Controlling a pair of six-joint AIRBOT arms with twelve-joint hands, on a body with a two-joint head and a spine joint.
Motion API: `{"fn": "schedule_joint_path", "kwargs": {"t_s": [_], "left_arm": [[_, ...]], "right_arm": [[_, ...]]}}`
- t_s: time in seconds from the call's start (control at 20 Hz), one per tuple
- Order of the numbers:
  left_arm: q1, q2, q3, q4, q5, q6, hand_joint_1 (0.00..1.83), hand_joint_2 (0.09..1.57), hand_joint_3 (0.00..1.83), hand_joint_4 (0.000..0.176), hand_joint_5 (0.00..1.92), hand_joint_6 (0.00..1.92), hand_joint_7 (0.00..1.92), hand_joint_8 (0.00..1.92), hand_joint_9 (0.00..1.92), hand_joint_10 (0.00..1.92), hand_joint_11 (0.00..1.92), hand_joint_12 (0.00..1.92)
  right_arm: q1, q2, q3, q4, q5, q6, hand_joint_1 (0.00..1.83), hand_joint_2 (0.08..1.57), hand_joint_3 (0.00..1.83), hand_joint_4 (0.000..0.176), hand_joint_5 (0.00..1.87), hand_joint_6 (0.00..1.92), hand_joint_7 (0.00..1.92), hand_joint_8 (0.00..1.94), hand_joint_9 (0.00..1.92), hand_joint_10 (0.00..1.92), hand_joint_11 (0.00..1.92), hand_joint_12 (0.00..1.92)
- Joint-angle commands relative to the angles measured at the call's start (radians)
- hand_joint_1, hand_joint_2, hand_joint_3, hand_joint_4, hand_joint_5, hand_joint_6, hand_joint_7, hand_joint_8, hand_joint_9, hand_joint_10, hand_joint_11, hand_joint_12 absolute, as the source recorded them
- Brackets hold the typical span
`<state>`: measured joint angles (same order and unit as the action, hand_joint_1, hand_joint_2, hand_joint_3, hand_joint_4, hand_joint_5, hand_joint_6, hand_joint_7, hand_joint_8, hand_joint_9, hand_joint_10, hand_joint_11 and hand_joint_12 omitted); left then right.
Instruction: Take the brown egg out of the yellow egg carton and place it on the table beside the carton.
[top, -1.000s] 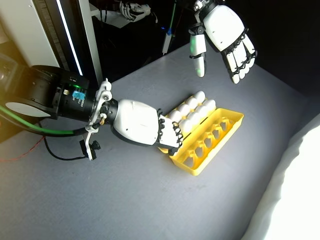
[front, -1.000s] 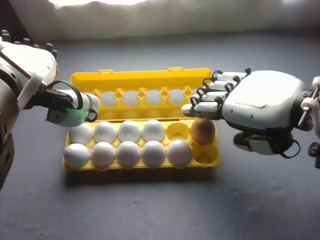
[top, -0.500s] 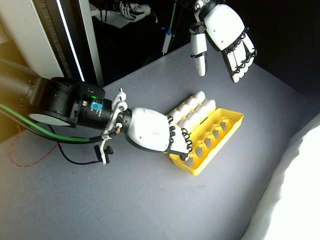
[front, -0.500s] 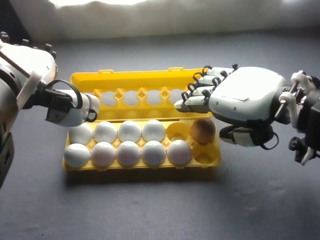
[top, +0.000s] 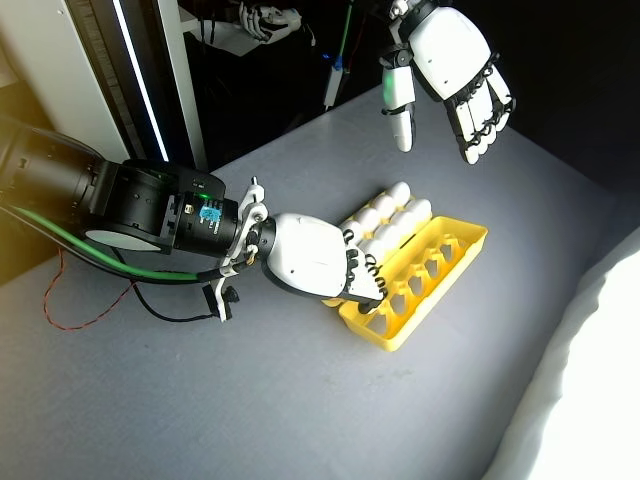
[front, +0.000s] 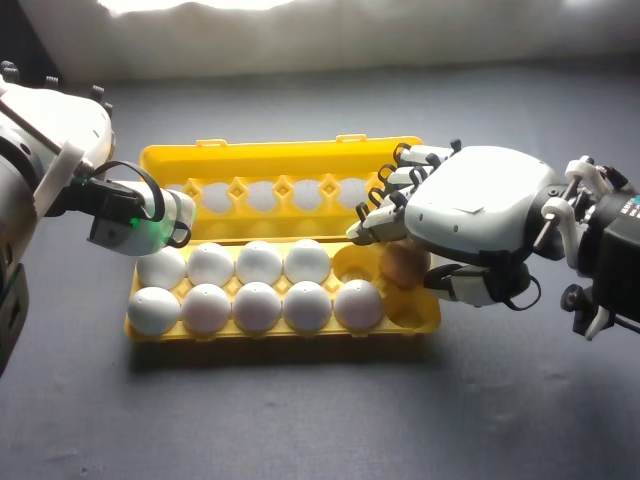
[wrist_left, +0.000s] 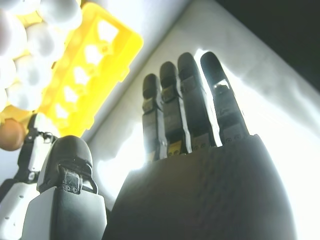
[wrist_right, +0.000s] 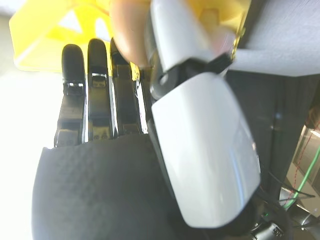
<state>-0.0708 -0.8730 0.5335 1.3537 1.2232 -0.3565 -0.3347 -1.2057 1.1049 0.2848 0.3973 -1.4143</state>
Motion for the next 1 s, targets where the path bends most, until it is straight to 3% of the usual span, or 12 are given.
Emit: {"fn": "schedule_joint_path", "kwargs": {"t_s": [0.0, 0.6, 0.7, 0.75, 0.8, 0.85, 0.9, 0.95], "left_arm": [[-0.005, 0.007, -0.004, 0.101, 0.030, 0.003, 0.08, 1.25, 0.00, 0.000, 0.38, 0.00, 0.40, 0.00, 0.36, 0.00, 0.00, 0.72], [-0.002, 0.007, -0.004, 0.106, 0.025, 0.000, 0.07, 1.27, 0.00, 0.000, 0.38, 0.00, 0.41, 0.00, 0.38, 0.01, 0.00, 0.74], [-0.002, 0.007, -0.004, 0.106, 0.025, 0.000, 0.09, 1.27, 0.00, 0.000, 0.40, 0.01, 0.43, 0.01, 0.39, 0.01, 0.01, 0.75], [-0.002, 0.007, -0.004, 0.106, 0.025, 0.000, 0.09, 1.27, 0.00, 0.000, 0.40, 0.00, 0.43, 0.00, 0.38, 0.01, 0.00, 0.74], [-0.002, 0.007, -0.004, 0.107, 0.025, 0.000, 0.09, 1.27, 0.00, 0.000, 0.42, 0.01, 0.45, 0.01, 0.40, 0.01, 0.01, 0.76], [-0.002, 0.007, -0.004, 0.107, 0.025, 0.000, 0.09, 1.27, 0.00, 0.000, 0.42, 0.01, 0.45, 0.01, 0.40, 0.01, 0.01, 0.76], [-0.002, 0.007, -0.004, 0.107, 0.025, 0.000, 0.09, 1.27, 0.00, 0.000, 0.42, 0.00, 0.44, 0.00, 0.40, 0.00, 0.00, 0.76], [-0.002, 0.007, -0.004, 0.107, 0.025, 0.000, 0.09, 1.27, 0.00, 0.000, 0.40, 0.00, 0.43, 0.00, 0.39, 0.00, 0.00, 0.74]], "right_arm": [[0.001, 0.003, 0.006, -0.010, 0.098, -0.006, 1.20, 1.10, 0.00, 0.000, 0.51, 0.06, 0.55, 0.08, 0.22, 0.78, 0.00, 1.39], [-0.012, -0.013, 0.033, -0.010, 0.116, -0.006, 1.20, 1.15, 0.00, 0.000, 0.61, 0.12, 0.65, 0.22, 0.31, 1.00, 0.01, 1.61], [-0.012, -0.014, 0.033, -0.010, 0.118, -0.007, 1.26, 1.16, 0.01, 0.000, 0.69, 0.17, 0.74, 0.30, 0.44, 0.93, 0.15, 1.55], [-0.012, -0.014, 0.034, -0.010, 0.119, -0.007, 1.30, 1.22, 0.00, 0.000, 0.70, 0.19, 0.73, 1.17, 0.45, 0.94, 0.17, 1.57], [-0.012, -0.014, 0.034, -0.010, 0.122, -0.008, 1.32, 1.25, 0.01, 0.000, 0.61, 1.18, 0.77, 1.33, 0.63, 1.48, 0.32, 1.63], [-0.012, -0.014, 0.034, -0.010, 0.125, -0.009, 1.32, 1.25, 0.01, 0.000, 0.61, 1.18, 0.77, 1.33, 0.63, 1.48, 0.32, 1.63], [-0.012, -0.014, 0.034, -0.010, 0.129, -0.011, 1.31, 1.27, 0.00, 0.000, 0.56, 1.41, 0.76, 1.36, 0.63, 1.62, 0.34, 1.65], [-0.012, -0.014, 0.034, -0.010, 0.130, -0.012, 1.32, 1.26, 0.00, 0.000, 0.59, 1.42, 0.77, 1.34, 0.65, 1.62, 0.39, 1.65]]}}
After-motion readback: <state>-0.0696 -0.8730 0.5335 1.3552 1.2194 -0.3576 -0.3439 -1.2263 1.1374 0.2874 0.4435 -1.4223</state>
